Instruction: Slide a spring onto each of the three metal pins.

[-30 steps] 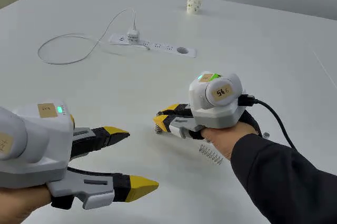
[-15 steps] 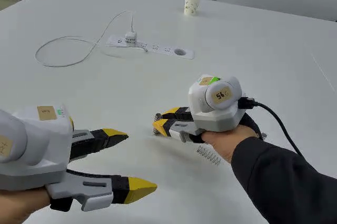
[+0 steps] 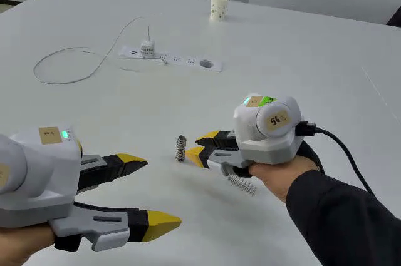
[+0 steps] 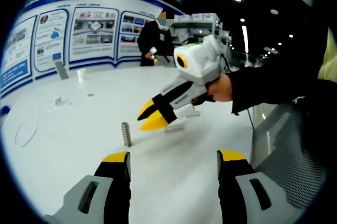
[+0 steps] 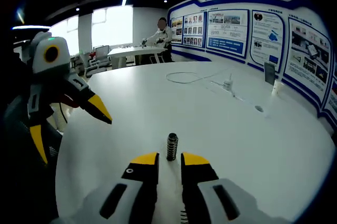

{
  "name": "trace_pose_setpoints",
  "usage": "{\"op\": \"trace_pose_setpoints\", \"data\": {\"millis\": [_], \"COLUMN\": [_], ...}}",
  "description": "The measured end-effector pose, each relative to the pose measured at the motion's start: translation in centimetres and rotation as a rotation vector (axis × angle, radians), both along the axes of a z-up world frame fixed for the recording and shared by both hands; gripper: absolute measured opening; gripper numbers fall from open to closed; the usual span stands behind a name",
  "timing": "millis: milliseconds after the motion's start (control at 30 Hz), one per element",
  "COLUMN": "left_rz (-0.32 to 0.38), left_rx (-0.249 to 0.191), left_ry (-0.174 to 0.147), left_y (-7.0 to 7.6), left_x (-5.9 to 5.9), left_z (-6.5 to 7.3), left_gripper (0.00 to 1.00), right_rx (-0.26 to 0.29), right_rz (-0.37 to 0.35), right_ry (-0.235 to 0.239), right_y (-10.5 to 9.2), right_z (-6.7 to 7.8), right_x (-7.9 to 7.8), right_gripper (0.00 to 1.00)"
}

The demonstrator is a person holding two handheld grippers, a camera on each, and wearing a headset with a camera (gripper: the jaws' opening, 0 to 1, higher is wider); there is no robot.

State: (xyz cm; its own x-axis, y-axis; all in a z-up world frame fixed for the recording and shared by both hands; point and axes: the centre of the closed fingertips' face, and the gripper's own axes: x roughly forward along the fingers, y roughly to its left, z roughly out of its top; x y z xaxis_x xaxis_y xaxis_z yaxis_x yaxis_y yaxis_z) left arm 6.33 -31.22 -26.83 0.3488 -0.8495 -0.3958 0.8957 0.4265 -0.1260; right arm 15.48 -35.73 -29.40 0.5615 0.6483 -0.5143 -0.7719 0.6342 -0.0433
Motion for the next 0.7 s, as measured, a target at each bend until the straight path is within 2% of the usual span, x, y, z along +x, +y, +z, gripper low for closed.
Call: {"op": "trace_pose_setpoints", "data": {"millis": [433,700], "left_rz": [-0.02,-0.033], "left_rx": [0.007,0.009], "left_ry": [-0.007,-0.01], "left_y": [-0.5,-0.8], "left_x": [-0.2,-0.3], "left_z": [0.0,0.1], "left_gripper": [0.68,0.68], "right_rx": [-0.013,-0.044], "right_rz": [-0.003,-0.021], "right_ry": [-0.018,-0.01], "right_y": [-2.0,-4.0], "right_z": [0.4,-0.5], "right_x": [-2.7,-4.1], "right_gripper": [0.19,0.19]}}
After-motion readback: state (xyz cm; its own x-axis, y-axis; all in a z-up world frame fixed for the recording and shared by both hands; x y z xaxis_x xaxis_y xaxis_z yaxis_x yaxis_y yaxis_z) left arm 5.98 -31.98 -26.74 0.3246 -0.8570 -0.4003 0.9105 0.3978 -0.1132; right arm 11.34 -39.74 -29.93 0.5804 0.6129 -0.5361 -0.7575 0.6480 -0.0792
